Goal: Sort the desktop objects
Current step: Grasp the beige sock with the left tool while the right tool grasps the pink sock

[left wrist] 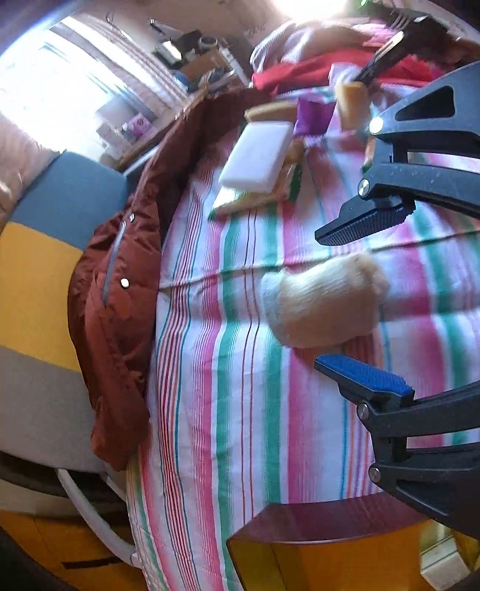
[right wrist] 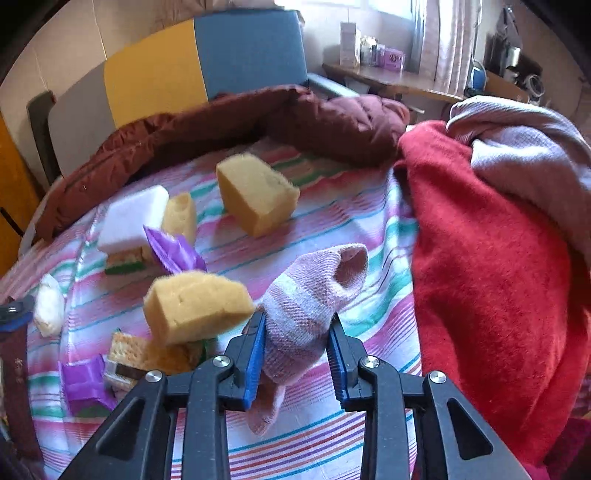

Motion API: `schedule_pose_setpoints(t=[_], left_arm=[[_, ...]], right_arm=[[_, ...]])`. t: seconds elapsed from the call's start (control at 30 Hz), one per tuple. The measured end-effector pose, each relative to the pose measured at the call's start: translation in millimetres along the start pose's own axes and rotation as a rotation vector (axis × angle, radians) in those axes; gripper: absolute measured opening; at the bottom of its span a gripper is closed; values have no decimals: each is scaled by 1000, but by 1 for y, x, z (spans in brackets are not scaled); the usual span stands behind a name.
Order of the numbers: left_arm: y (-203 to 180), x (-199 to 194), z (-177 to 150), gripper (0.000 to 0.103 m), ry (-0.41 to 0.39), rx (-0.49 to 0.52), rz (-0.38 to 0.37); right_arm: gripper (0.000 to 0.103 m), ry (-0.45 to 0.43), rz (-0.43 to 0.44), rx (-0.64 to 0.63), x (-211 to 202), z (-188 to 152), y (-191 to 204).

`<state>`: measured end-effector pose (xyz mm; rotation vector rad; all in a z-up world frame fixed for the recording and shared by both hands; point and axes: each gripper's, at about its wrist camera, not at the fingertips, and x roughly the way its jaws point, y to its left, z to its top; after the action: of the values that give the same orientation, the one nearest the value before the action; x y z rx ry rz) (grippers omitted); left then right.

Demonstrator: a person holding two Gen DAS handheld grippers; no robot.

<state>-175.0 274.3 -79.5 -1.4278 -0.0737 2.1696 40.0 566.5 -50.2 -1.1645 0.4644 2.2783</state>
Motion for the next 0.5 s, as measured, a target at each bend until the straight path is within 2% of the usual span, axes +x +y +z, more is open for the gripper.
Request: schedule_pose_setpoints(t=[0.23,0.5], left_arm=[[-1,28,2,62,37,-4,31],[-21,36,-4,54,5,139,102]], right_arm=[[32,-63,6,6,-12,5,0],[32,-119,-34,34,-22,6,-9]])
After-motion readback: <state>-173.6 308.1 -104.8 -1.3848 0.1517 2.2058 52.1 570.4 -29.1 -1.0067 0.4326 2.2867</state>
